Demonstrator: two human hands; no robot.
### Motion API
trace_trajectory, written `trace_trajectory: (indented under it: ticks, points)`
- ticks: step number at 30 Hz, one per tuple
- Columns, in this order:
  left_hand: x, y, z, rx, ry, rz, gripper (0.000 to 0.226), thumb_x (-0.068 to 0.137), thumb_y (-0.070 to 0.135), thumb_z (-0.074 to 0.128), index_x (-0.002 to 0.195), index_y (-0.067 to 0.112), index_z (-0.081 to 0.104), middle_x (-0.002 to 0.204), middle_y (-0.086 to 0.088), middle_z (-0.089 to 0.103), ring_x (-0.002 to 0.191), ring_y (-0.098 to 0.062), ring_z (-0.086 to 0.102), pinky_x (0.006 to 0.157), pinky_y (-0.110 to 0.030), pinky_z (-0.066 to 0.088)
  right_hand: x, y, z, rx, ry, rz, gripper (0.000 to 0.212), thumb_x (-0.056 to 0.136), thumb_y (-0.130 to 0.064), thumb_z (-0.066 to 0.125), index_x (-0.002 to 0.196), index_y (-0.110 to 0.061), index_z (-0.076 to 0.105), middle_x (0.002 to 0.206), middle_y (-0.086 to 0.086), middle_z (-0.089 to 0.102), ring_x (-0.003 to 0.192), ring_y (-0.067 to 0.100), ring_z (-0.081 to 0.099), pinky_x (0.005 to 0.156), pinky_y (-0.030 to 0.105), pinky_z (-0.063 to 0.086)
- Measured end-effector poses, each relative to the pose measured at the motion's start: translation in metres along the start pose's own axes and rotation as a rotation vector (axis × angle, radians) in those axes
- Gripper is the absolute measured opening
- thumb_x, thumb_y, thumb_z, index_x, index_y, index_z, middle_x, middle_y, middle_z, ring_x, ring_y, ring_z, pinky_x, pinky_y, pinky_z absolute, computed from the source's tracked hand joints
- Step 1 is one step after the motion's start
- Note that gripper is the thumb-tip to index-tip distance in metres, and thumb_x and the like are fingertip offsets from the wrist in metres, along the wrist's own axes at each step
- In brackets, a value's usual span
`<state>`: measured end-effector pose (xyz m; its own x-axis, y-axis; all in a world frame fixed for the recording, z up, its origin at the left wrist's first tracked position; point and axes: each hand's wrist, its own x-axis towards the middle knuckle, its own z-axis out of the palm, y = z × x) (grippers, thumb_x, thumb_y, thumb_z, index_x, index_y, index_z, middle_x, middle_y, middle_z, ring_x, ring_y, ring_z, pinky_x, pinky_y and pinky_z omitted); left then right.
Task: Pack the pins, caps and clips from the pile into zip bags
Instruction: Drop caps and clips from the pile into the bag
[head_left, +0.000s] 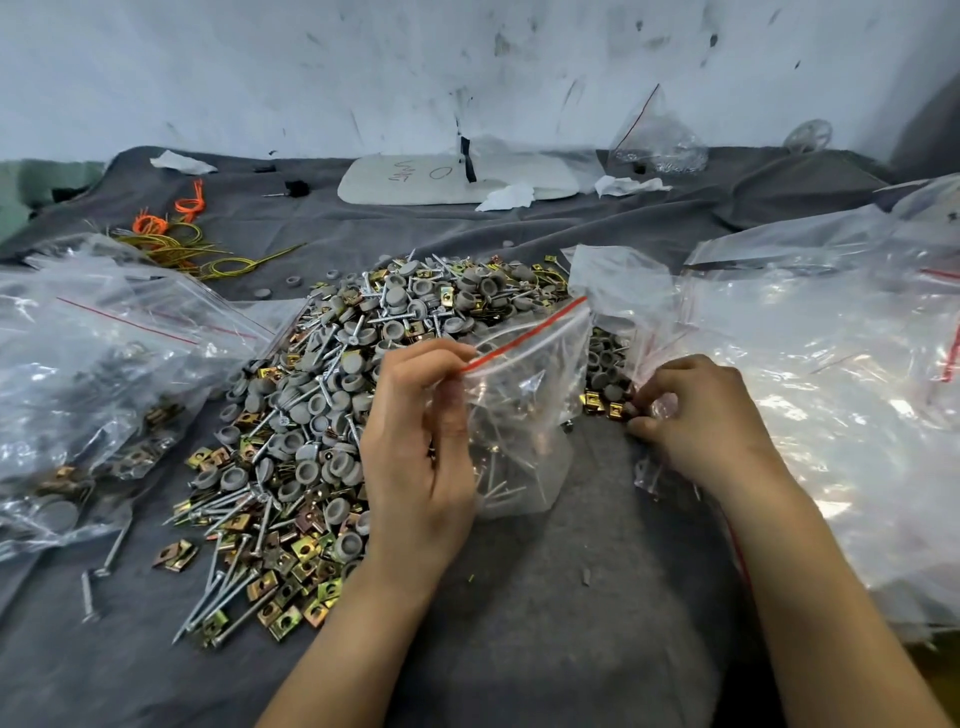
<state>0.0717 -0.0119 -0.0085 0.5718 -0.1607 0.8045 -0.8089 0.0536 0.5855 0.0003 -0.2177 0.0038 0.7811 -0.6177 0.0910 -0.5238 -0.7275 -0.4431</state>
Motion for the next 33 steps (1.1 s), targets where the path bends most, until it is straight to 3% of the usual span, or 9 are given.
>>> trace_trajectory:
  ticks: [6,9,12,17,19,22,27,30,33]
  points:
    - [0.001,0.000,-0.001,0.009,0.007,-0.003,0.011,0.101,0.015,0.040,0.107,0.015,0.049,0.110,0.006,0.055,0.105,-0.006,0.056,0.090,-0.024,0.045,-0.002,-0.003,0.004,0.090,0.142,-0.040,0.004,0.078,-0.016,0.073,0.081,-0.014,0.071,0.108,0.008,0.063,0.108,0.028,0.053,0.085,0.030,0.041]
    - [0.000,0.001,0.002,0.005,-0.027,0.025,0.011,0.100,0.015,0.042,0.107,0.014,0.050,0.109,0.005,0.055,0.103,-0.007,0.056,0.088,-0.023,0.045,-0.012,-0.021,-0.006,0.515,0.337,-0.160,0.010,0.082,-0.015,0.071,0.082,-0.023,0.065,0.101,-0.002,0.067,0.100,0.021,0.062,0.085,0.032,0.047]
    - [-0.004,0.005,0.006,0.020,-0.143,0.109,0.010,0.100,0.015,0.044,0.107,0.014,0.051,0.108,-0.002,0.056,0.101,-0.012,0.056,0.089,-0.020,0.045,-0.027,-0.042,-0.023,0.817,0.407,-0.467,0.015,0.083,-0.014,0.064,0.087,-0.028,0.062,0.102,-0.003,0.066,0.103,0.018,0.062,0.085,0.035,0.051]
    - [-0.005,0.005,0.006,0.029,-0.199,0.150,0.017,0.106,0.022,0.039,0.107,0.012,0.053,0.110,-0.003,0.054,0.104,-0.011,0.056,0.091,-0.018,0.041,-0.040,-0.056,-0.032,0.565,0.361,-0.698,0.006,0.081,-0.015,0.061,0.086,-0.016,0.064,0.106,0.002,0.063,0.110,0.024,0.054,0.094,0.028,0.040]
    - [-0.005,0.005,0.006,0.028,-0.197,0.146,0.017,0.106,0.023,0.039,0.107,0.013,0.053,0.111,-0.003,0.054,0.104,-0.012,0.056,0.090,-0.019,0.042,-0.039,-0.056,-0.030,0.490,0.336,-0.685,0.011,0.082,-0.014,0.061,0.089,-0.013,0.068,0.111,0.002,0.062,0.114,0.023,0.051,0.097,0.025,0.036]
    - [-0.005,0.005,0.006,0.026,-0.178,0.137,0.016,0.105,0.023,0.040,0.107,0.013,0.053,0.110,-0.003,0.056,0.103,-0.011,0.057,0.089,-0.018,0.043,-0.036,-0.054,-0.028,0.665,0.338,-0.596,0.017,0.086,-0.020,0.053,0.094,-0.016,0.068,0.110,-0.001,0.063,0.112,0.015,0.055,0.092,0.022,0.042]
    - [-0.003,0.003,0.005,0.027,-0.021,0.027,0.012,0.099,0.014,0.043,0.107,0.015,0.052,0.109,0.002,0.056,0.103,-0.010,0.057,0.088,-0.026,0.048,-0.013,-0.039,-0.006,0.702,0.371,-0.182,0.017,0.090,-0.007,0.059,0.089,-0.024,0.065,0.099,0.003,0.068,0.082,-0.004,0.060,0.066,0.009,0.047]
    - [0.000,0.000,-0.001,0.034,0.096,-0.046,0.014,0.100,0.015,0.041,0.103,0.020,0.054,0.106,0.000,0.056,0.101,-0.019,0.058,0.086,-0.037,0.050,-0.001,-0.036,0.014,0.519,0.235,-0.108,0.016,0.089,-0.007,0.062,0.100,-0.017,0.068,0.102,0.002,0.068,0.092,0.012,0.064,0.081,0.025,0.050]
    - [0.002,0.000,-0.005,0.078,0.143,-0.043,0.015,0.101,0.012,0.040,0.108,0.022,0.049,0.104,-0.008,0.057,0.096,-0.027,0.058,0.084,-0.042,0.049,0.004,-0.046,0.025,0.420,0.133,-0.194,0.026,0.090,-0.010,0.063,0.115,-0.014,0.065,0.117,0.003,0.066,0.108,0.018,0.060,0.094,0.028,0.045]
